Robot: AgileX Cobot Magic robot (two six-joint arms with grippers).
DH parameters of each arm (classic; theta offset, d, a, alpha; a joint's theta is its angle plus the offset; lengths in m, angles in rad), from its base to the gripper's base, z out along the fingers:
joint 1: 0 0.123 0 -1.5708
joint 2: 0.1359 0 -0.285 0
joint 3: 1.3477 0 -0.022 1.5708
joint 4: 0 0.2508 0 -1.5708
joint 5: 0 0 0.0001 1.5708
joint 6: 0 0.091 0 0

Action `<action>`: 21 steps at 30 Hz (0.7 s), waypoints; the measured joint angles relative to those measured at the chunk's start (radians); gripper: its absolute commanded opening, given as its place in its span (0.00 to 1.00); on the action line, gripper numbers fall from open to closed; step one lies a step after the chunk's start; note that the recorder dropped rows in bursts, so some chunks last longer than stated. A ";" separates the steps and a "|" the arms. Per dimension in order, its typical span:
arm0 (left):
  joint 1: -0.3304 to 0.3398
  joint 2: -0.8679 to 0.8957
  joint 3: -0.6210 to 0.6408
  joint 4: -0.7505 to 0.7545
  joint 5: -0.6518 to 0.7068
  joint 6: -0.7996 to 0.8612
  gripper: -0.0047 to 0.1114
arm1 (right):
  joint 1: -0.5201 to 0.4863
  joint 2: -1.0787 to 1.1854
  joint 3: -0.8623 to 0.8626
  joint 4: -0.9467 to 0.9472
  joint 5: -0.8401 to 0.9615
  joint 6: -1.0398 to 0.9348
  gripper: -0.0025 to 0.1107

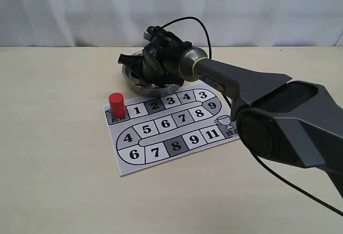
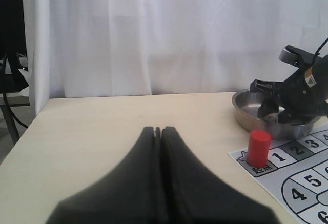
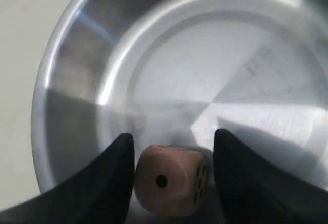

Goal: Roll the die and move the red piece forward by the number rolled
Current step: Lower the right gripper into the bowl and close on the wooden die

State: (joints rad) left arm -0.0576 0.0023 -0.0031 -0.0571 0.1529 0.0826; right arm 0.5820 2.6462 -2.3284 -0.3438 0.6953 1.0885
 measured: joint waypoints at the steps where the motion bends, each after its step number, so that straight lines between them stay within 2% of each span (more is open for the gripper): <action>1: 0.000 0.000 0.000 0.000 0.000 0.000 0.04 | 0.000 0.000 0.000 0.000 0.000 -0.011 0.43; 10: 0.000 0.000 0.000 0.000 0.000 0.000 0.04 | 0.000 0.000 0.000 0.000 -0.014 -0.188 0.43; 19: 0.000 0.000 0.000 0.000 0.000 0.000 0.04 | 0.000 0.000 0.000 0.000 -0.014 -0.206 0.43; 21: 0.000 0.000 0.000 0.000 0.000 0.000 0.04 | 0.000 0.000 0.000 0.000 -0.014 -0.206 0.40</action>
State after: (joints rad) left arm -0.0576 0.0023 -0.0031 -0.0571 0.1529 0.0826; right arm 0.5820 2.6462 -2.3284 -0.3438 0.6813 0.8829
